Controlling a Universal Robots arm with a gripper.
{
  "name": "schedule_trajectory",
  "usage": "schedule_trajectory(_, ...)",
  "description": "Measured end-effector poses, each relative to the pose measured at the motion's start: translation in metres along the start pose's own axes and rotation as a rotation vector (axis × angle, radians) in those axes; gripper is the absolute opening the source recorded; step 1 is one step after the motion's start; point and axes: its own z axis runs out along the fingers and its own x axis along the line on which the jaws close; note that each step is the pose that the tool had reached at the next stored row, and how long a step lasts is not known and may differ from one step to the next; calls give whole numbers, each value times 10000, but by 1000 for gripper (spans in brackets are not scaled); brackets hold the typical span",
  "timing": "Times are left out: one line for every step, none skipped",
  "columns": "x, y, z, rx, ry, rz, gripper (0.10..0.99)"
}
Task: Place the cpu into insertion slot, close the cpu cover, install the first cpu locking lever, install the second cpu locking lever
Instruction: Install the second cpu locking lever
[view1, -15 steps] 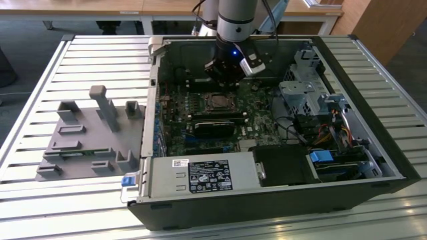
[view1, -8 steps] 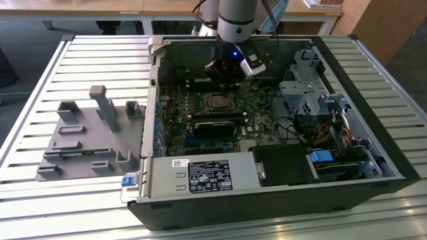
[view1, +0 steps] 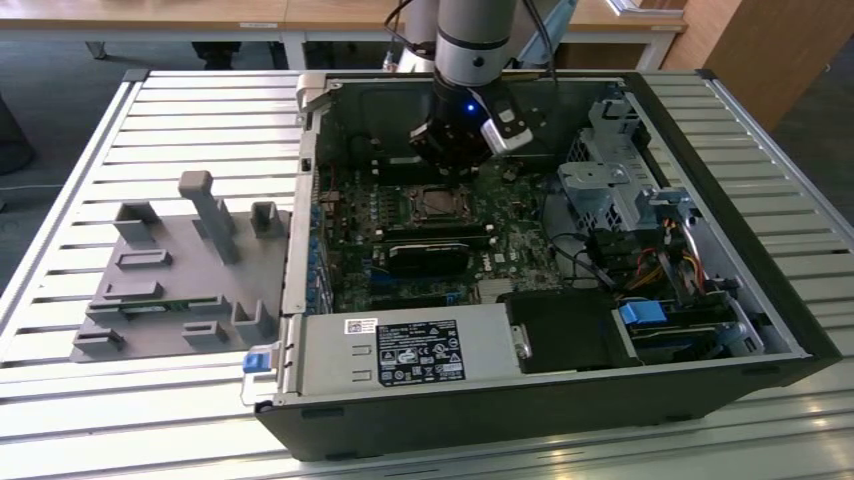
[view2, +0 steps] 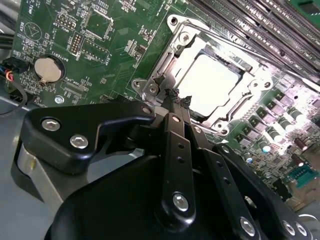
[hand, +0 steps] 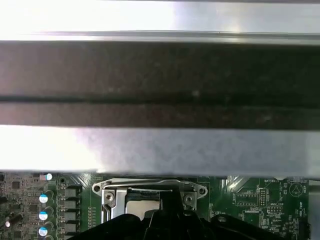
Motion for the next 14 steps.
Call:
schedule_trajectory(0, 0, -16, 0, 0, 0, 106)
schedule_trajectory(0, 1, -33, -1, 0, -1, 106)
schedule_trajectory(0, 1, -51, -3, -1, 0, 106)
schedule_trajectory(0, 1, -68, 0, 0, 0, 106)
schedule_trajectory(0, 1, -84, 0, 1, 0, 106)
schedule_trajectory(0, 1, -102, -1, 0, -1, 106)
schedule_trajectory(1, 2, -123, -1, 0, -1, 106)
schedule_trajectory(1, 2, -144, -2, 0, -1, 106)
schedule_trajectory(1, 2, -168, -1, 0, 0, 106)
schedule_trajectory(1, 2, -193, -1, 0, 0, 106)
schedule_trajectory(1, 3, -212, 0, 0, -1, 106)
schedule_trajectory(1, 3, -224, 0, 1, -1, 106)
schedule_trajectory(1, 3, -227, 7, 0, -2, 106)
schedule_trajectory(1, 3, -227, 12, -1, -1, 106)
